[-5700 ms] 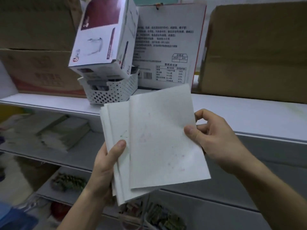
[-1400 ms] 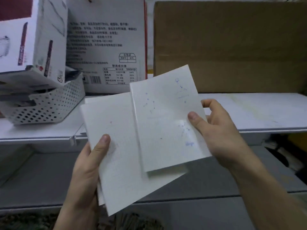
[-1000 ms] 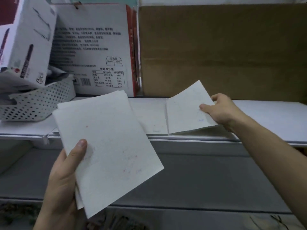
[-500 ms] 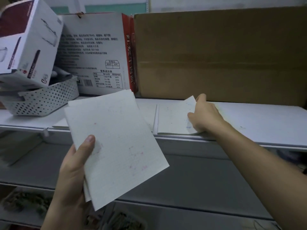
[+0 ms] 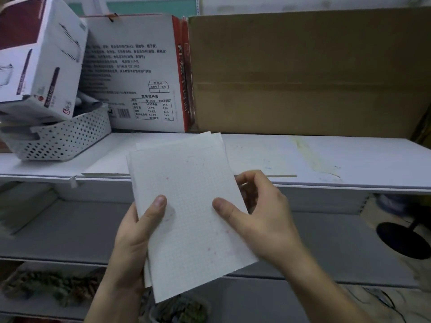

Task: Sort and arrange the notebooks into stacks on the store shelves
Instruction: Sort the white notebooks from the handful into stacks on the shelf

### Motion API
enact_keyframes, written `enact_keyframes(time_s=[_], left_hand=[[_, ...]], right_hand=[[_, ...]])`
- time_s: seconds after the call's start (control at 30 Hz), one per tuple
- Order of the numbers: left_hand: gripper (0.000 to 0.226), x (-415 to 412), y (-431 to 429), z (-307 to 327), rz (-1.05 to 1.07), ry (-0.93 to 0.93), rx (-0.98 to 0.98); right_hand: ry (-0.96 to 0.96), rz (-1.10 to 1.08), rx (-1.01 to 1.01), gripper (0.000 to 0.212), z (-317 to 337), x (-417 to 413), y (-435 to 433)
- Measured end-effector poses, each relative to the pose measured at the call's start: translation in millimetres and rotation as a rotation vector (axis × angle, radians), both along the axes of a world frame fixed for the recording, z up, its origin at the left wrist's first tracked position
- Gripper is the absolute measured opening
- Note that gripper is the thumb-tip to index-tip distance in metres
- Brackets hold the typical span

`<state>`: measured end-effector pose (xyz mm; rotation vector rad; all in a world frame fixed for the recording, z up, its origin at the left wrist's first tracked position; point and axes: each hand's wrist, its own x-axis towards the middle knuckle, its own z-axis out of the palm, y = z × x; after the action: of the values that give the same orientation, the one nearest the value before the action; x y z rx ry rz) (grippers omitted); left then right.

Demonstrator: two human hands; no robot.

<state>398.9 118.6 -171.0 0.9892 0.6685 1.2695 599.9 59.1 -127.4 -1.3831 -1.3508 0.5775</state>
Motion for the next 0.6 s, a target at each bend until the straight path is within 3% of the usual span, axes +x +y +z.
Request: enact_keyframes(time_s=[0.13, 0.4, 0.5, 0.6], left_hand=[[0.110, -0.2, -6.7, -7.2, 0.003, 0.039, -0.032], [0.115, -5.7, -12.5, -7.6, -0.025, 0.051, -0.072], [0.114, -16.0, -10.3, 0.8, 0.015, 0.077, -0.061], [0.107, -38.2, -7.4, 5.1, 0.086, 0.086, -0.074]], right_hand=[[0.100, -0.087, 0.063, 0.021, -16.2, -8.2, -10.9], [0.035, -0.051, 0.007, 0.011, -8.6, -5.5, -13.2], [-0.024, 0.040, -0.087, 0.008, 9.2, -0.8, -2.7], [0.078, 0.207, -0.226, 0.010, 34.5, 2.1, 15.4]])
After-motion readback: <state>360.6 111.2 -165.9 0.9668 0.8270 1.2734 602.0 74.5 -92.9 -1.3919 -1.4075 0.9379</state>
